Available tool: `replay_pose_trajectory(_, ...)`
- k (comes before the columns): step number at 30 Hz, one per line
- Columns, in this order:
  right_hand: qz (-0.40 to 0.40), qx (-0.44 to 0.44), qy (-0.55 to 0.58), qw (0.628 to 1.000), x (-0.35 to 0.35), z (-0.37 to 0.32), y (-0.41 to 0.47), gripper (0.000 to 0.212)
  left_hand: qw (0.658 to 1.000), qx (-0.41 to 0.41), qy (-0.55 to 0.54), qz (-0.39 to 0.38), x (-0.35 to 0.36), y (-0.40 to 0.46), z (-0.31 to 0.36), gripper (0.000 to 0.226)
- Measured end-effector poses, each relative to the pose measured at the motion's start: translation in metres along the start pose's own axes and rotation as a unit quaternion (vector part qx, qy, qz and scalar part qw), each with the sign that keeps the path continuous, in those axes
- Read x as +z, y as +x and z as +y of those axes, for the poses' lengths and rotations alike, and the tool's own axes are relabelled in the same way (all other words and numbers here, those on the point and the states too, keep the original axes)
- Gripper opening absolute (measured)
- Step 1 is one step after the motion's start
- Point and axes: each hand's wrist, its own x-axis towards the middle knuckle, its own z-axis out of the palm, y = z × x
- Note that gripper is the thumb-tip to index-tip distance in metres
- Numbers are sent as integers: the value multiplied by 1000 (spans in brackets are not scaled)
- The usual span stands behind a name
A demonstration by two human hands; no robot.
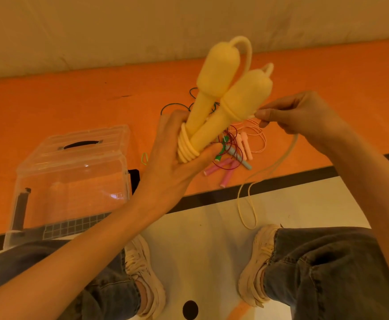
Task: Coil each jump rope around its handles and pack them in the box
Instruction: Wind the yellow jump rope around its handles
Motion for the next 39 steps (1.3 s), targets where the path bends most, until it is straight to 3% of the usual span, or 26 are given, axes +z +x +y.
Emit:
replay_pose_trajectory(6,-68,11,-27,997,1,0,-6,8,997,-36,-53,52,-4,7,2,33)
replay_pose_trajectory(14,-213,-32,-41,976,4,-5,-21,11,990,-96,23,98,-15,17,-16,41)
replay_pose_trajectory(21,-347,-57,21,936,9,-13,-31,13,981,-163,92,45,-16,19,-29,46)
replay_pose_trajectory(25,-389,-52,22,920,9,-12,-31,19,977,-160,139,-11,-17,17,-27,55)
replay_pose_trajectory(29,-354,-54,12,934,3,-11,-30,18,973,-155,164,-46,-23,17,-21,57)
replay_pose_trajectory(35,-236,-43,-31,970,1,-4,-30,29,966,-137,219,-13,-43,22,-26,39)
replay_pose_trajectory(39,-207,-44,-31,977,-13,-2,-30,14,951,-155,266,4,-54,26,-33,51)
